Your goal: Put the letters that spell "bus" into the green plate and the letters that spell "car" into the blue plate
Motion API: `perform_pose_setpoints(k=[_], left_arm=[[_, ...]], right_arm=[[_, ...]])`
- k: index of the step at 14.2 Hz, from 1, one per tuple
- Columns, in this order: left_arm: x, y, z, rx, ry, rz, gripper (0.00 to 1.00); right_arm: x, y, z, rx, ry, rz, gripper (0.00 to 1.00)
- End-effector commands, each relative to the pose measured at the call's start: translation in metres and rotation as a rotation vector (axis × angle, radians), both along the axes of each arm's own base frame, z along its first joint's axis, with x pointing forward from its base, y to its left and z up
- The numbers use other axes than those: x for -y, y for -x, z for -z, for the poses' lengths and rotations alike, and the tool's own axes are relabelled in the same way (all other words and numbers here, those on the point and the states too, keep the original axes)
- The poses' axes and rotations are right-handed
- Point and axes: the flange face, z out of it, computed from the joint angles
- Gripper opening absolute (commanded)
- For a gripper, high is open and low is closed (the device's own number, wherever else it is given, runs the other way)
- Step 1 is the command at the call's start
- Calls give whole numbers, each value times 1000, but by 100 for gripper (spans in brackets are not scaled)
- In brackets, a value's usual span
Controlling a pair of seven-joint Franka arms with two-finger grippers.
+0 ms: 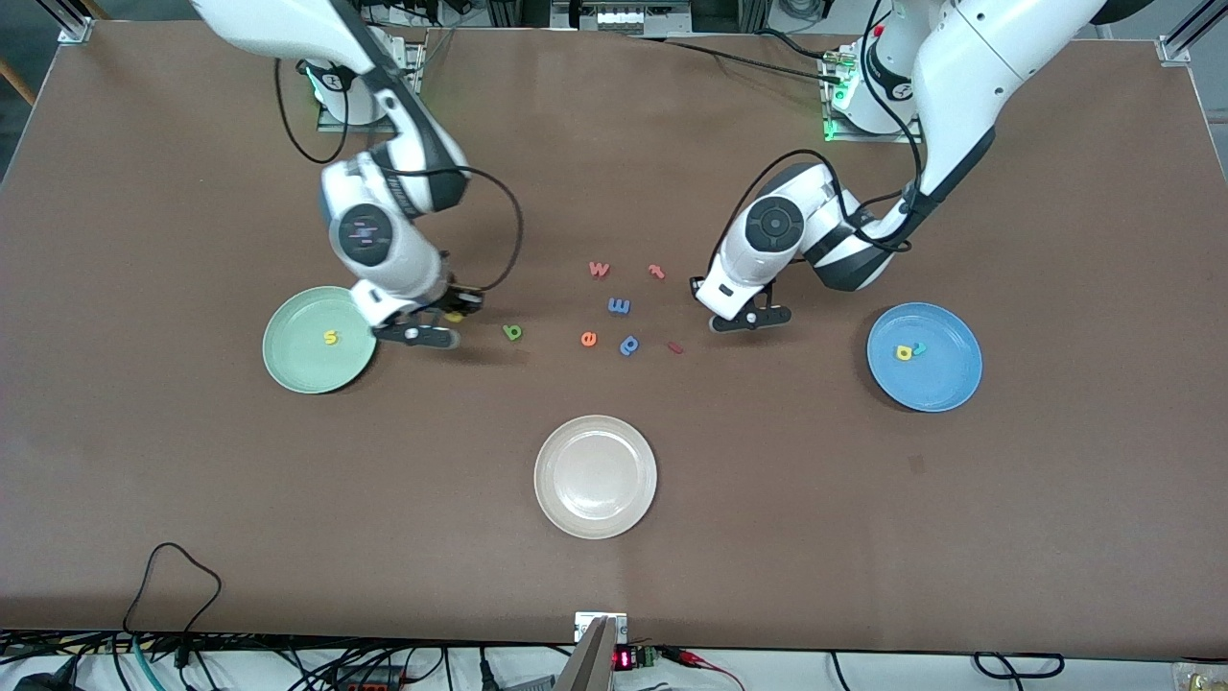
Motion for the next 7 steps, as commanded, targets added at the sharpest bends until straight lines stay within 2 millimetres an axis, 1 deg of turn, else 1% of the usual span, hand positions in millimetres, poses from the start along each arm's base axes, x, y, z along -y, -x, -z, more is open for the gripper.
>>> perform_pose_setpoints(k=[1, 2, 3, 4, 5, 6, 7], left_arm=[[-6, 0, 8, 23, 0, 6, 61], [-6, -1, 12, 28, 29, -5, 61], [-3, 4, 15, 30, 44, -1, 61], [-5, 4, 16, 31, 44, 0, 61], [-6, 4, 17, 31, 40, 1, 59], [-3, 6, 18, 32, 39, 11, 54], [-4, 8, 22, 24, 37, 10, 51]], right_arm=[[60, -8, -14, -31, -4, -52, 11], [86, -13, -13, -45, -10, -64, 11], [117, -18, -10, -51, -18, -63, 11], [142, -20, -4, -62, -26, -70, 11], [156, -20, 5, -76, -32, -74, 11], [169, -22, 14, -83, -34, -69, 11], [176, -22, 21, -93, -35, -65, 11]])
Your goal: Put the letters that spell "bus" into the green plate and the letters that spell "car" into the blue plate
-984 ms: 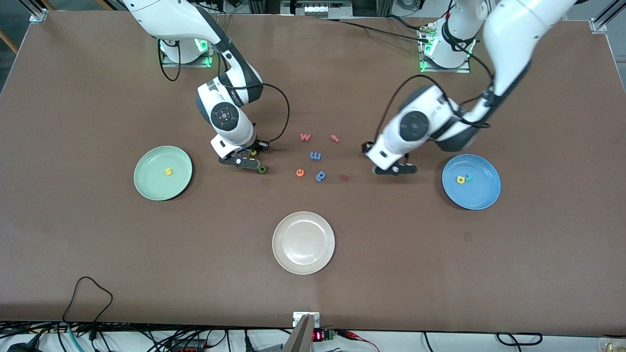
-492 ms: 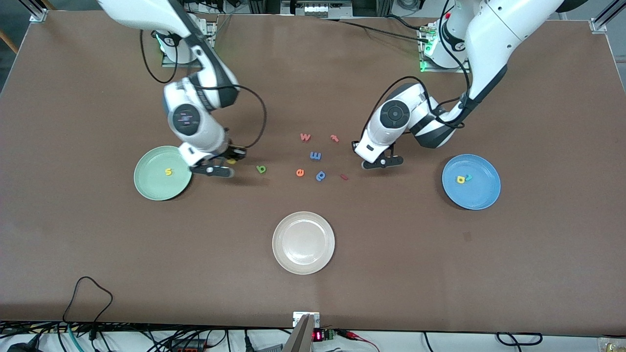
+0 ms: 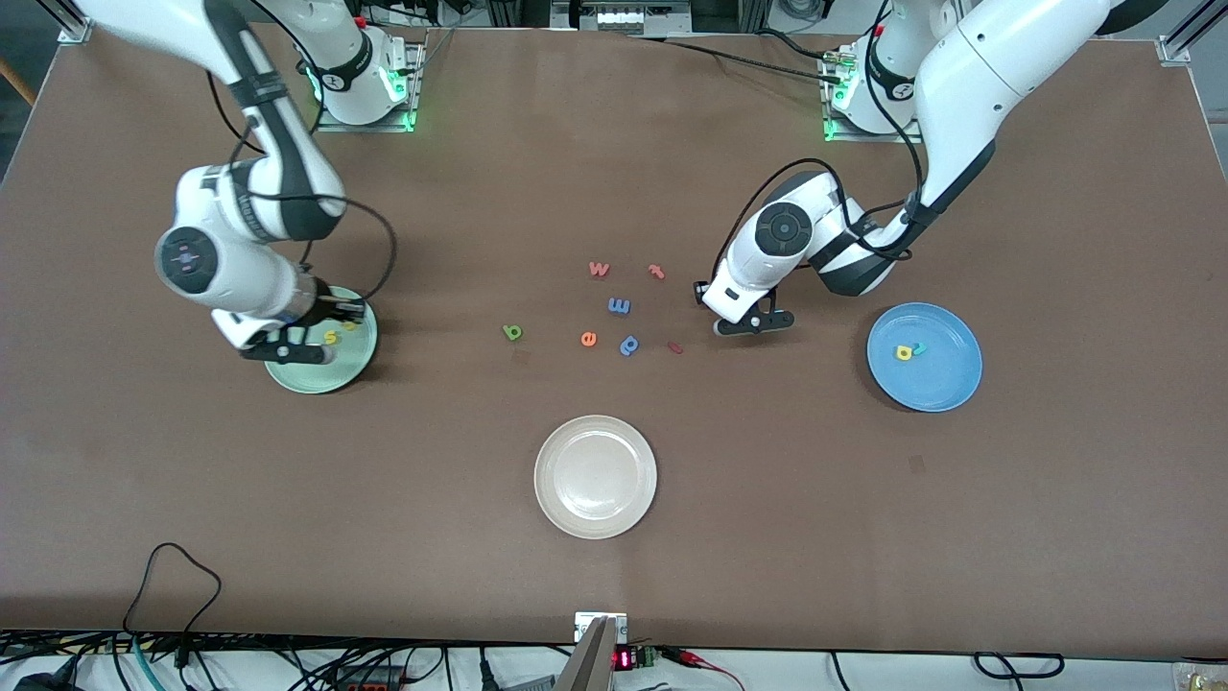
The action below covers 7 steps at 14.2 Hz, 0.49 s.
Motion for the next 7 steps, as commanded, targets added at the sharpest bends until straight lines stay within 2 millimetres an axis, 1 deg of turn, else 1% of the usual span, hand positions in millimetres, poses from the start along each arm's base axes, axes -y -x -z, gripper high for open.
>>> perform_pose_setpoints(k=[1, 2, 3, 4, 5, 6, 7], left_arm=[[-3, 2, 7, 13, -8, 10, 51], [-2, 3, 7, 13, -8, 12, 47], [-3, 2, 7, 16, -10, 17, 43], [-3, 3, 7, 26, -17, 33, 39], [-5, 2, 8, 43, -30, 56, 39], [-8, 1, 10, 50, -38, 62, 38], [-9, 0, 11, 50, -41, 61, 36]], right_arm=[[14, 1, 21, -19, 12, -28, 11], [18, 0, 23, -15, 21, -30, 14], [20, 0, 25, -16, 23, -30, 25], [21, -1, 24, -15, 23, -30, 51], [21, -1, 24, -13, 23, -30, 64], [21, -2, 21, -8, 24, -31, 88], [21, -2, 19, -5, 24, -31, 95]])
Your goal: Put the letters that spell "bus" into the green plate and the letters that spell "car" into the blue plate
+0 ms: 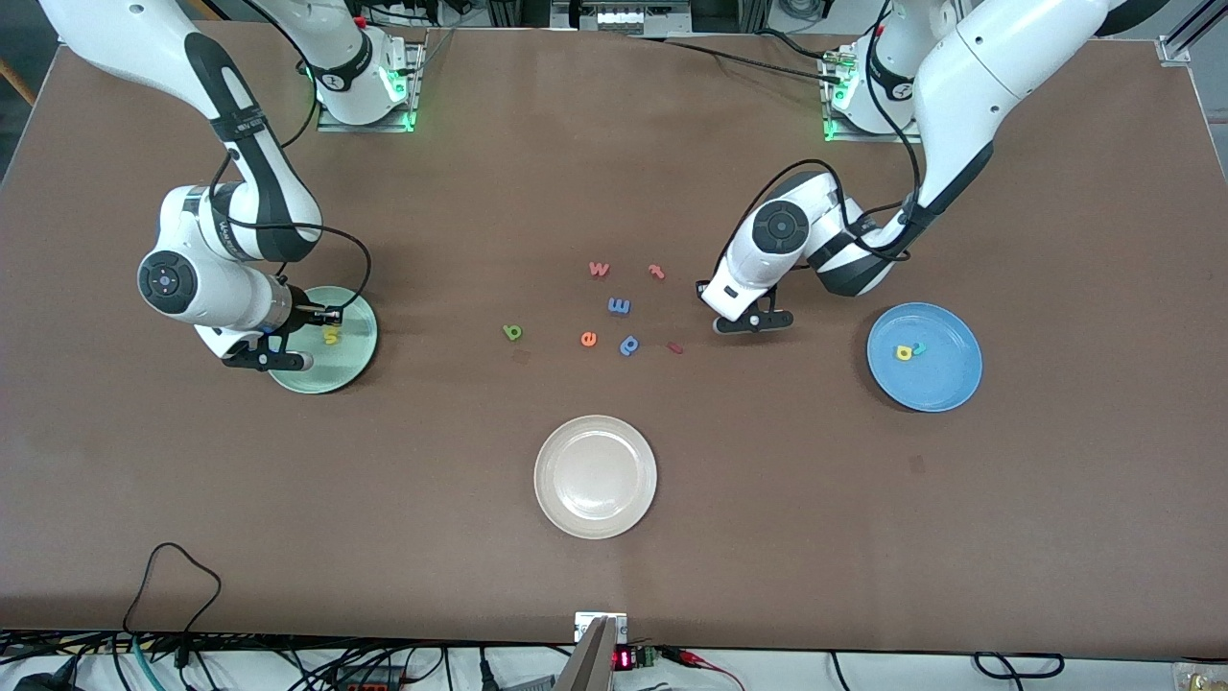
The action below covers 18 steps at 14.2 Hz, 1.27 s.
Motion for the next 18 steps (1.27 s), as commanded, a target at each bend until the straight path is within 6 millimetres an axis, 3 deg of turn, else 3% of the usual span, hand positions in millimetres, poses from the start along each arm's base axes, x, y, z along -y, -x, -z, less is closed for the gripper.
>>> perform_pose_setpoints(k=[1, 5, 9, 10, 12, 15, 18], left_arm=[[-7, -2, 8, 26, -16, 15, 36], [-8, 0, 9, 21, -21, 18, 28], [-5, 4, 10, 17, -23, 27, 24], [-6, 4, 10, 16, -24, 26, 19], [-10, 0, 4, 5, -74, 32, 18], [-22, -33, -43, -20, -260, 59, 18], [-69, -81, -77, -116, -359, 158, 18]], right_arm=[[0, -3, -15, 27, 5, -18, 99], [-14, -8, -37, 69, 1, -72, 100], [-97, -14, -63, 125, -30, -210, 100], [-116, -12, -66, 131, -34, -240, 96], [-153, -9, -70, 144, -38, -306, 84], [-201, -5, -65, 146, -51, -359, 60], [-233, -9, -48, 145, -58, -379, 59]])
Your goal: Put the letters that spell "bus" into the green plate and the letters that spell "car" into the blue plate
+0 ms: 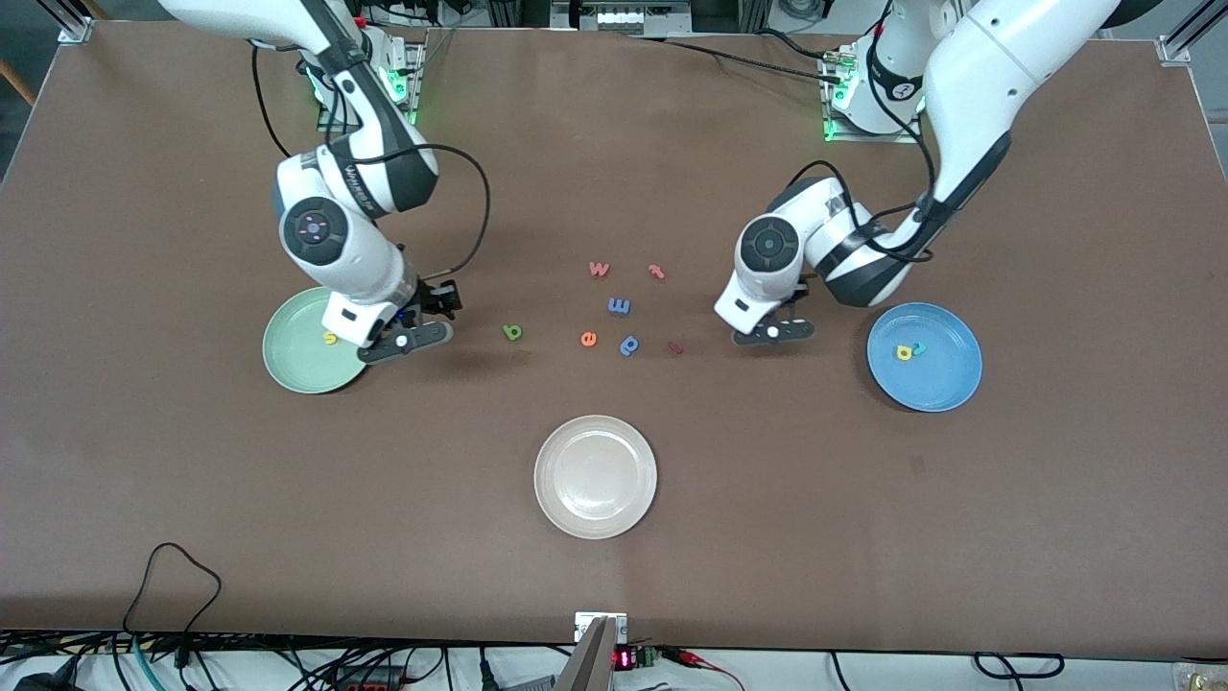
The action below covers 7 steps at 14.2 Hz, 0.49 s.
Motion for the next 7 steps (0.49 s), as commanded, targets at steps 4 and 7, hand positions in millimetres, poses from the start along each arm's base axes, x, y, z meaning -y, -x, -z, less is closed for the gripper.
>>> perform_pose_setpoints(k=[4, 7], left_arm=[[-138, -77, -40, -125, -22, 143, 19], [-190, -92, -12, -113, 22, 190, 20]], right_arm=[[-57, -7, 49, 7, -14, -62, 59], [-73, -1, 70, 24, -17, -91, 60]])
